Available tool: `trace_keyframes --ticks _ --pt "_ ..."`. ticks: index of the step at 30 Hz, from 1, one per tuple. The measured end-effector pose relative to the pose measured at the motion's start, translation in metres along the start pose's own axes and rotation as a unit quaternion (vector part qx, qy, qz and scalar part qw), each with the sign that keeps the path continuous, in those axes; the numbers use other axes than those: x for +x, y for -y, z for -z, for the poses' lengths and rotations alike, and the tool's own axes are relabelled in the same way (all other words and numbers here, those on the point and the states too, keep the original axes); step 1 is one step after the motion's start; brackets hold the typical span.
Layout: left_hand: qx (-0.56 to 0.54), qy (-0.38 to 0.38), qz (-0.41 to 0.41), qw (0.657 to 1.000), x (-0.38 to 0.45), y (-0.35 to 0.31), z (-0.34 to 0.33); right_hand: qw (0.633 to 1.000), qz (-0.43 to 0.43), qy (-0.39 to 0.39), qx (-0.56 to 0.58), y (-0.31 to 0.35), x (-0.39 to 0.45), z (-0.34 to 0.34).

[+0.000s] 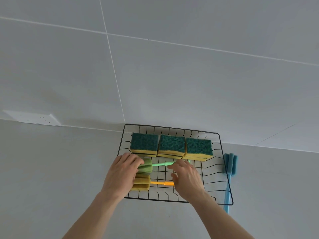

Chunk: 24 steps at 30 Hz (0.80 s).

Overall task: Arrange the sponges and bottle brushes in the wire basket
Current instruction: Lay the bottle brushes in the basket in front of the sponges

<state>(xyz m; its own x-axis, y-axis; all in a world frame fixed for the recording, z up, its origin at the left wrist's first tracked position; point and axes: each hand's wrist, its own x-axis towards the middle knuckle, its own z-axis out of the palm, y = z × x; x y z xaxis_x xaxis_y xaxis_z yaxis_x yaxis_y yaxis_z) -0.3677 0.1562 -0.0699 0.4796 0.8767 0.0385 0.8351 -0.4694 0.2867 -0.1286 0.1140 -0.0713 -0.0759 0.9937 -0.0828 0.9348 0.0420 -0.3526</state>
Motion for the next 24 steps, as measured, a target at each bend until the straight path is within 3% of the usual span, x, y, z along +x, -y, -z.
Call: trace_keyframes --ticks 24 --pt "0.014 0.016 0.022 1.0 0.0071 -0.0064 0.005 1.0 -0.006 0.011 0.008 -0.0074 -0.0023 -0.0055"
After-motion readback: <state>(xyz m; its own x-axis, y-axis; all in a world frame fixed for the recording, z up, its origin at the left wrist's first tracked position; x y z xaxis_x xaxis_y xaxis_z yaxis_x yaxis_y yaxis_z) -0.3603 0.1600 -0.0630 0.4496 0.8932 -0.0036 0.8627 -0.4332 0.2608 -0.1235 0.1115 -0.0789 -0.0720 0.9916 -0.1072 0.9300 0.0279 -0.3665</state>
